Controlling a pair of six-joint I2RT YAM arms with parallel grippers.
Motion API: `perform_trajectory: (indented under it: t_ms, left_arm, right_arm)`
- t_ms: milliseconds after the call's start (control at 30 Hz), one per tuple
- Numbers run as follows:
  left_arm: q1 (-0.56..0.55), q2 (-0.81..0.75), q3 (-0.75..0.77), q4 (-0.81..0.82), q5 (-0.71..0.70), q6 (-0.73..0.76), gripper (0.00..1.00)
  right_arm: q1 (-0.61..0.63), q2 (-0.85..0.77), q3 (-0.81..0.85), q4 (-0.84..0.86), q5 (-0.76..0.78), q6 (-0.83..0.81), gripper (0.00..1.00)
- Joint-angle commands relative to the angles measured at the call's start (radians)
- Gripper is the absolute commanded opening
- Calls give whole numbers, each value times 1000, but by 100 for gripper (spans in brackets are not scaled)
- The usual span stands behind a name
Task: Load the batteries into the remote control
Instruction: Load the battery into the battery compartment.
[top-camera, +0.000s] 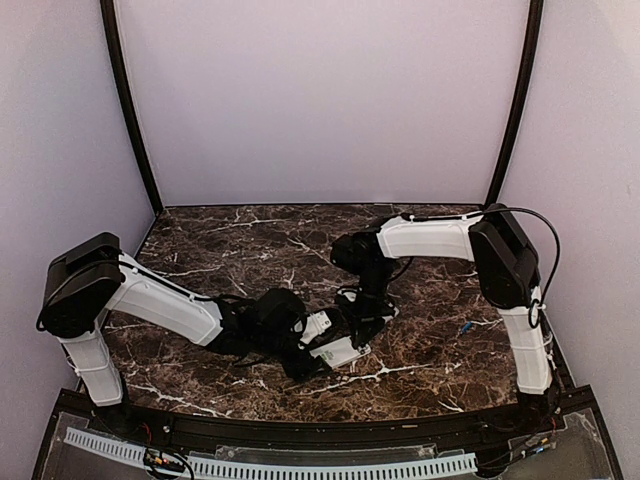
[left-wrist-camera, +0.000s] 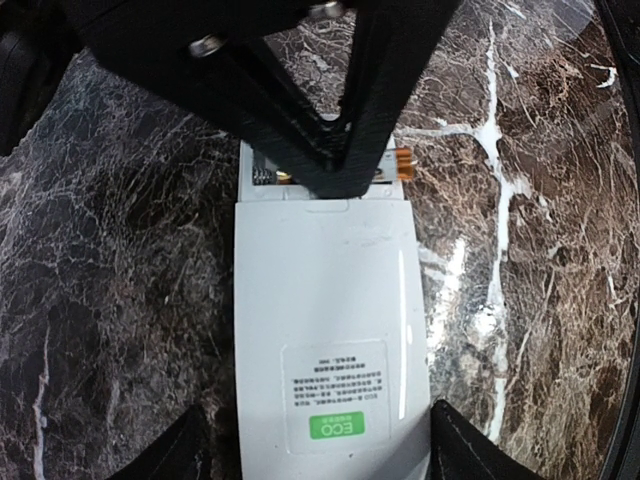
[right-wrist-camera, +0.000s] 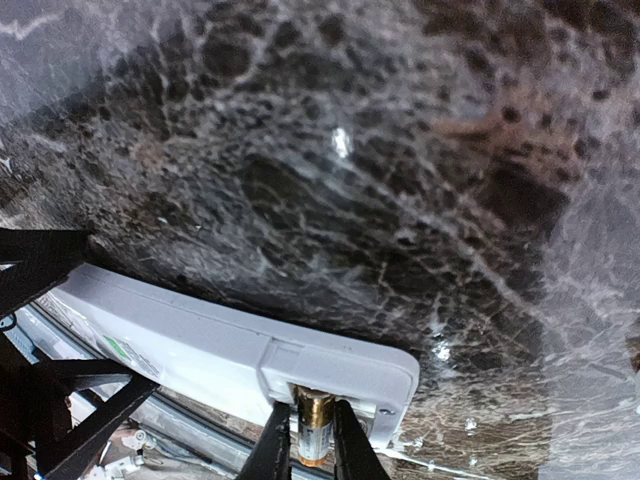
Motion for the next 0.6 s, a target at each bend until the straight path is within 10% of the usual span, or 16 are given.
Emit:
perform_trajectory:
  t_ms: [0,567]
  left_arm:
    - [6,-5,-38,-81,5,-3,73]
    - [7,-2,-33,-82,8,-3,73]
  right_arm:
    - [-1,21,21,103,37,3,16]
    - [0,-90,14,3,68,-4,24]
